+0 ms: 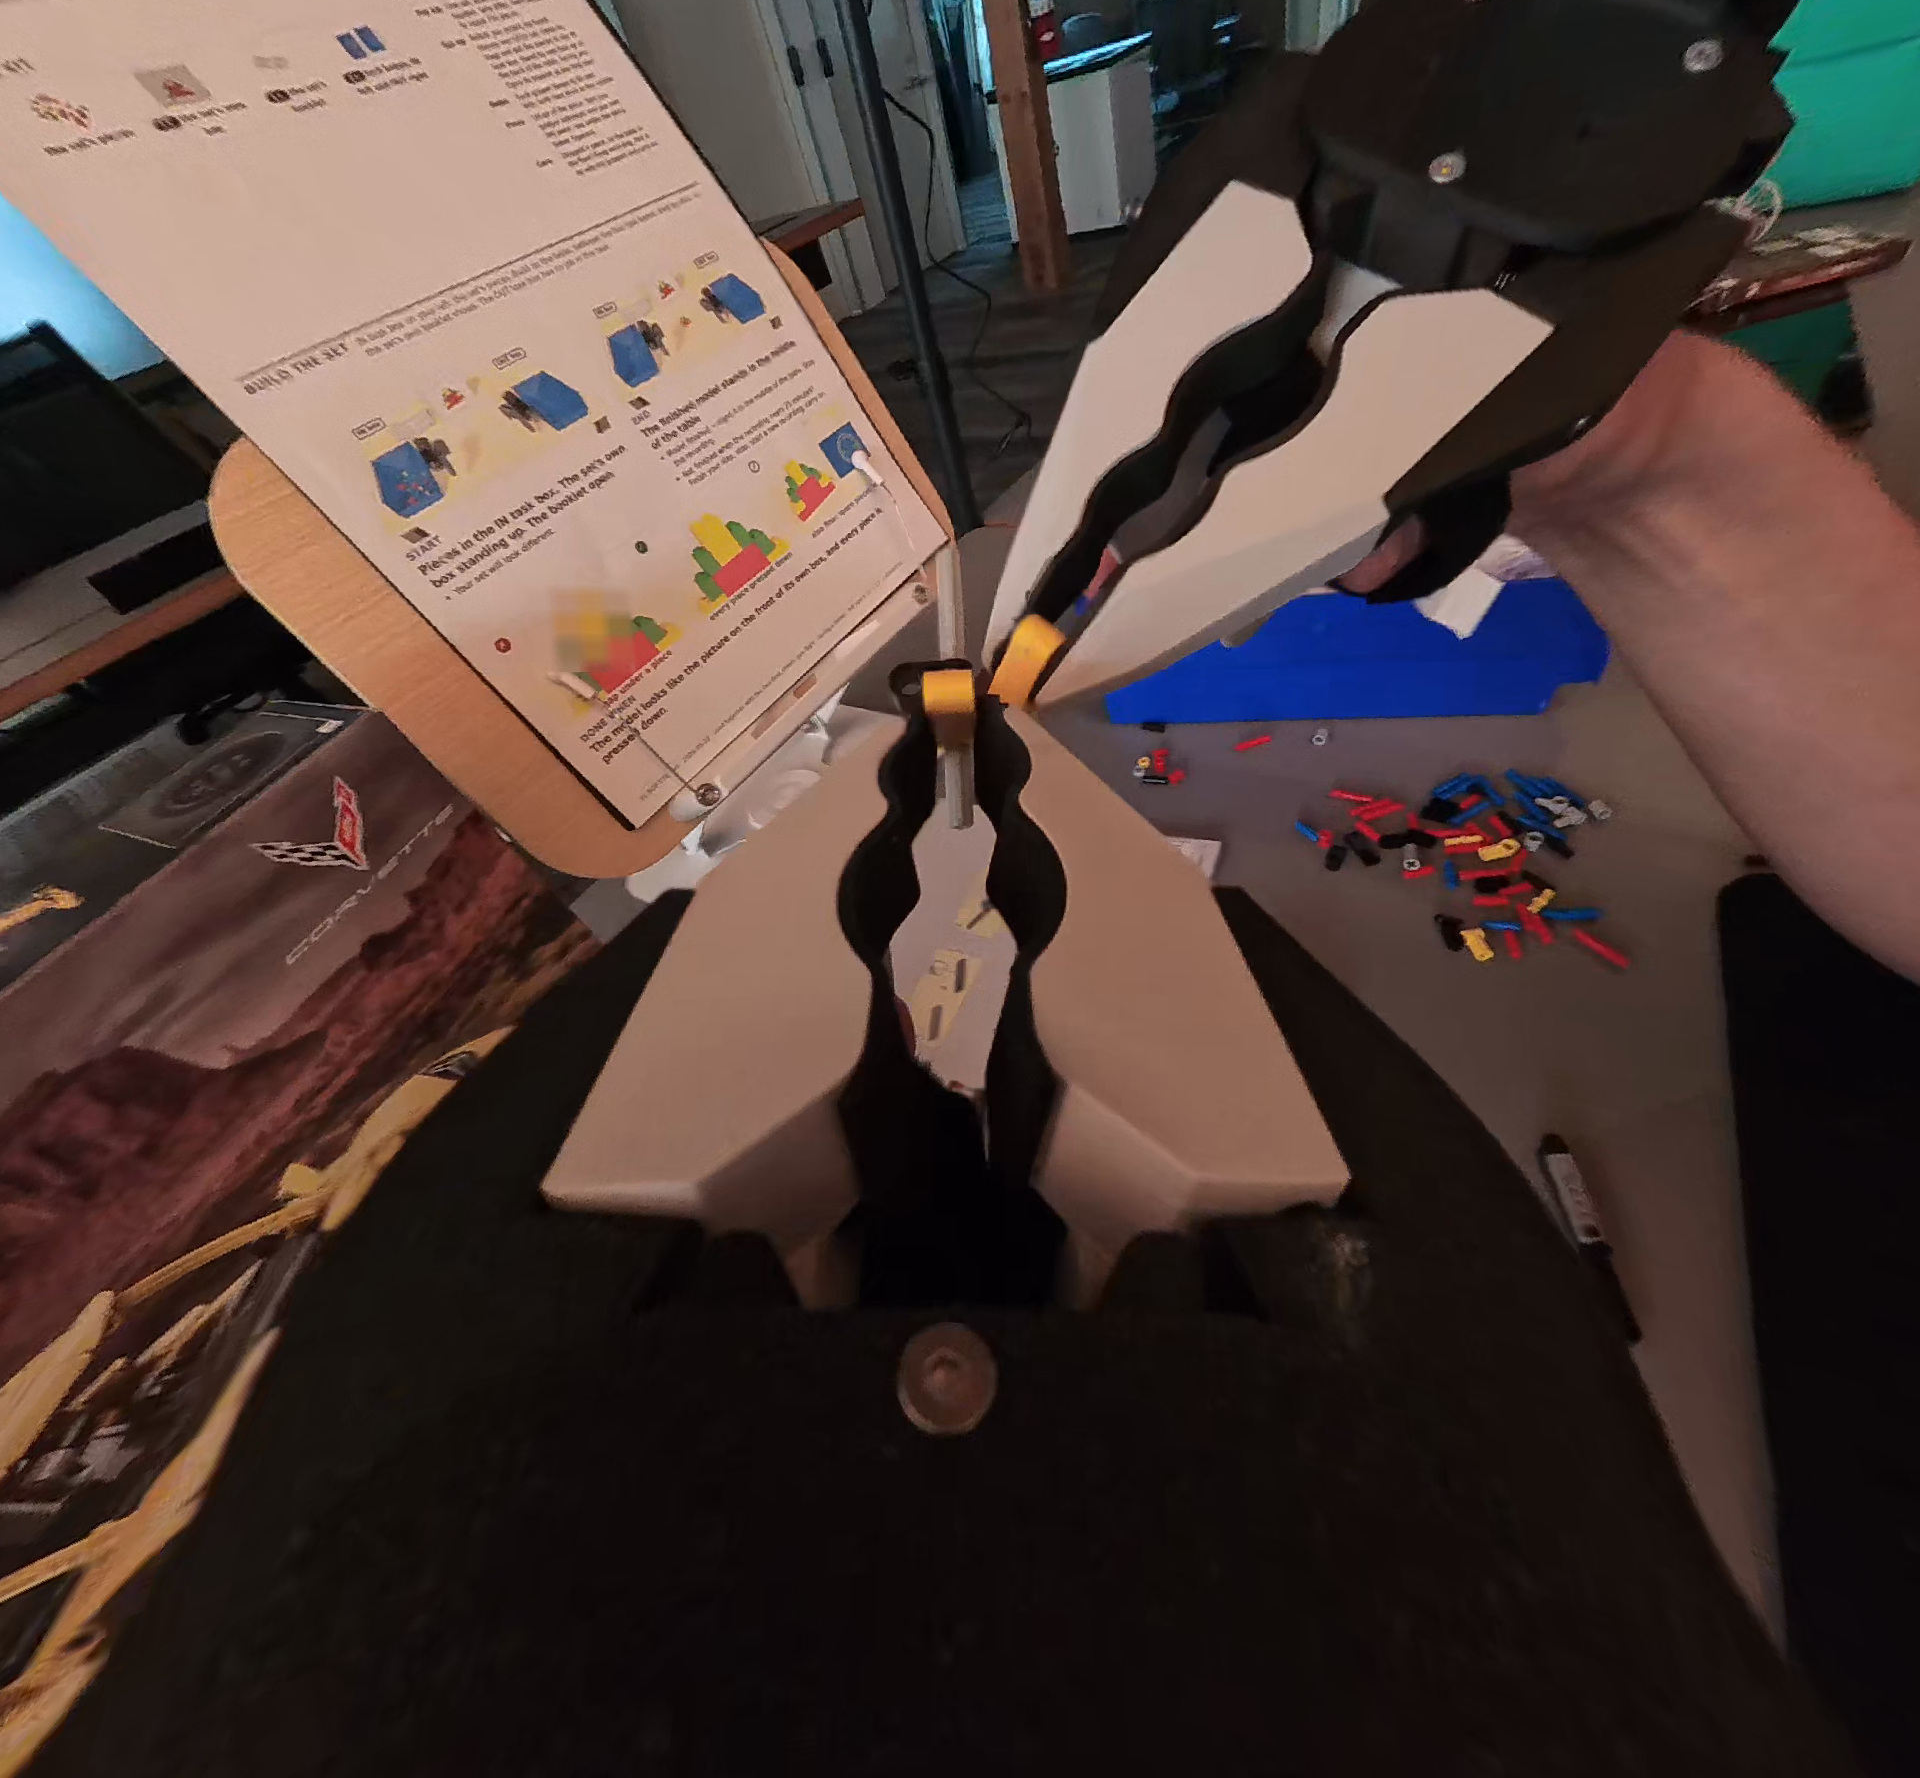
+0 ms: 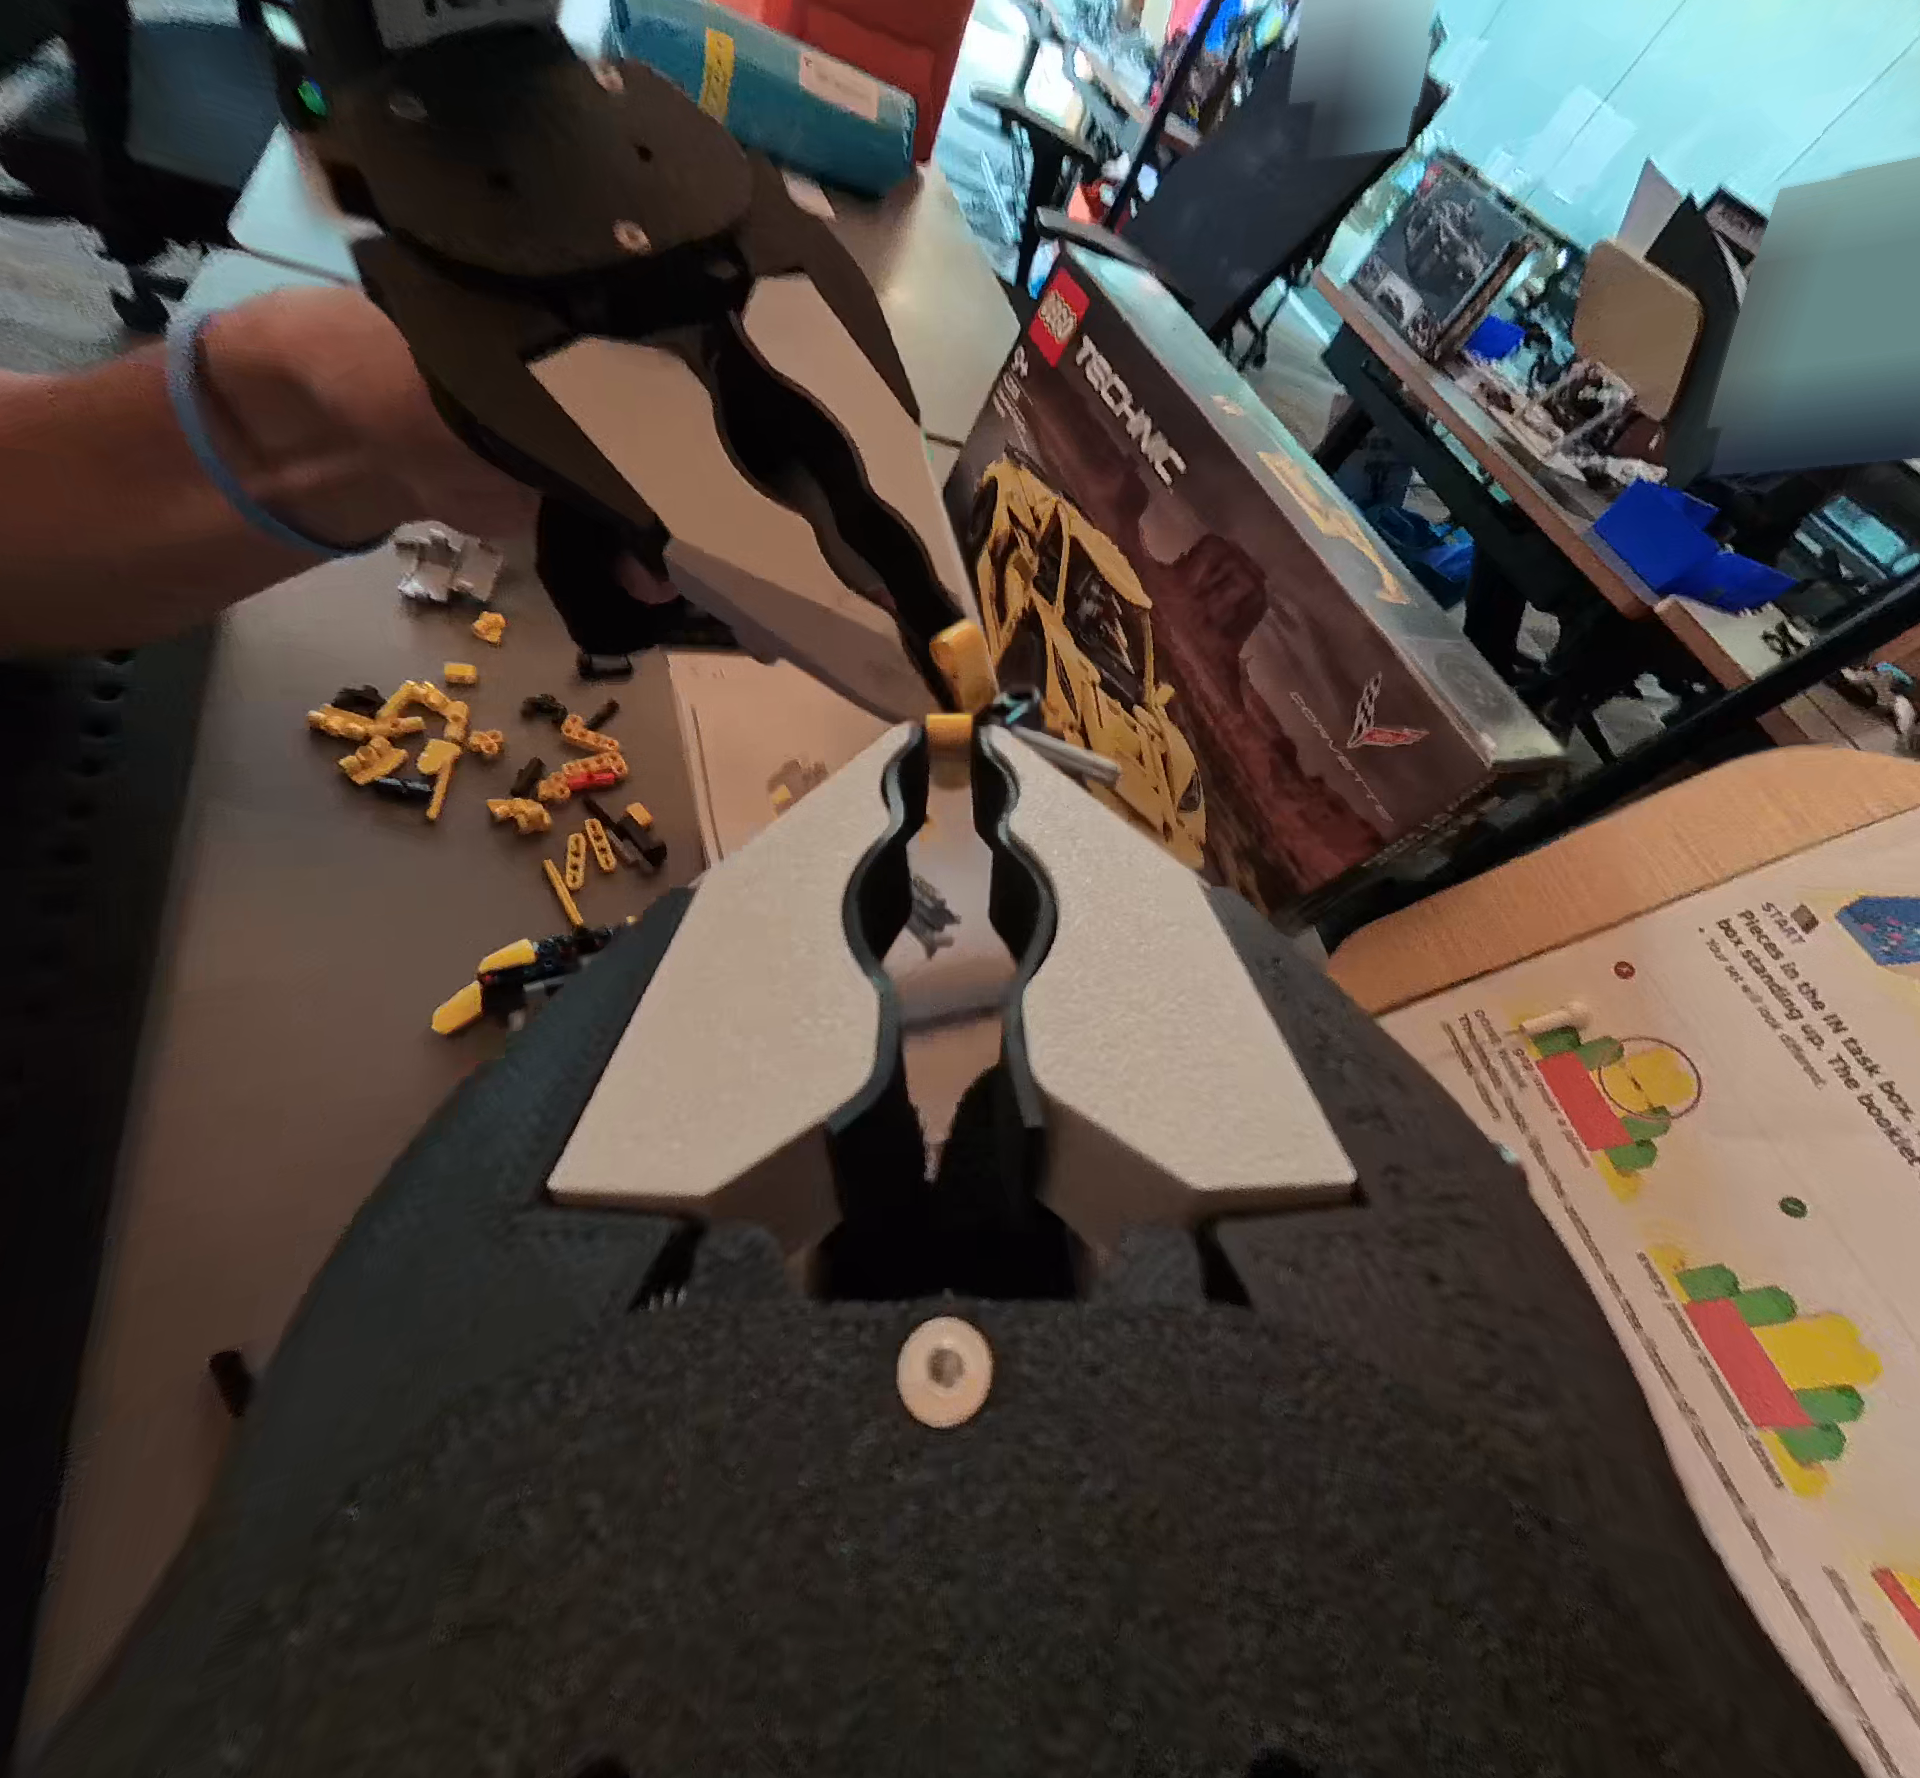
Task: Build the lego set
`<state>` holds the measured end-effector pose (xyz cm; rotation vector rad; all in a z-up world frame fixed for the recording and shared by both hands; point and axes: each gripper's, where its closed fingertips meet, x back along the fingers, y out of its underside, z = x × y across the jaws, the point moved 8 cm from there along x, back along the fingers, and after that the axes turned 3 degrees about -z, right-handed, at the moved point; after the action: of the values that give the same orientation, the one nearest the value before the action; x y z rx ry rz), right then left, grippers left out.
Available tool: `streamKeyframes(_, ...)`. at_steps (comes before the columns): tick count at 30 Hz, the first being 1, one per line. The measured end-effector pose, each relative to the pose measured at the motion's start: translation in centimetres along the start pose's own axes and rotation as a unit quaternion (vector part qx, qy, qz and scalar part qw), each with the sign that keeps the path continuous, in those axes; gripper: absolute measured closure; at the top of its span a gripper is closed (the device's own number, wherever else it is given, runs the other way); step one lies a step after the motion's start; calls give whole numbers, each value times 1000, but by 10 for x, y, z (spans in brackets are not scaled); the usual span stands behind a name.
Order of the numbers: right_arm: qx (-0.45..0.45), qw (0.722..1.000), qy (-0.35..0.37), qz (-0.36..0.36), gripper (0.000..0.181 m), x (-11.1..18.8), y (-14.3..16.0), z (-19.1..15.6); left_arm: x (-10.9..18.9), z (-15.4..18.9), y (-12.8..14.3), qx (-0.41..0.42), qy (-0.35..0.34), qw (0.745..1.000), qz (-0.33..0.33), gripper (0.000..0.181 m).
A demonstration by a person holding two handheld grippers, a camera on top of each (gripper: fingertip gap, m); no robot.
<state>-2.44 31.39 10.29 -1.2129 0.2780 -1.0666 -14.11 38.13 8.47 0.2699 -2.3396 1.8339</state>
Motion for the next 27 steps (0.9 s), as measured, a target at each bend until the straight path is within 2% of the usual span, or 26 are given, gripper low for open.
streamKeyframes(3,-13,996,-31,81,174,4,-12,-4,-7,6,2,14,27,1000,1,176)
streamKeyframes(4,-15,996,-27,79,174,3,-12,-3,-8,9,0,21,23,999,17,177)
streamKeyframes(7,-19,996,-33,78,174,7,-7,0,-14,13,1,10,26,1000,10,176)
streamKeyframes(10,-48,990,-52,124,174,30,-8,8,-13,11,6,10,61,998,-4,176)
streamKeyframes(14,-30,998,-26,54,174,55,8,12,0,10,12,-35,113,993,-16,176)
streamKeyframes(18,41,998,-54,-8,174,49,16,-6,12,22,13,-125,125,983,-38,176)
streamKeyframes(21,51,994,-97,-14,174,40,13,-18,19,28,14,-156,130,977,-58,175)
streamKeyframes(27,28,988,-150,-2,173,26,12,-25,30,29,14,-152,158,973,-66,175)
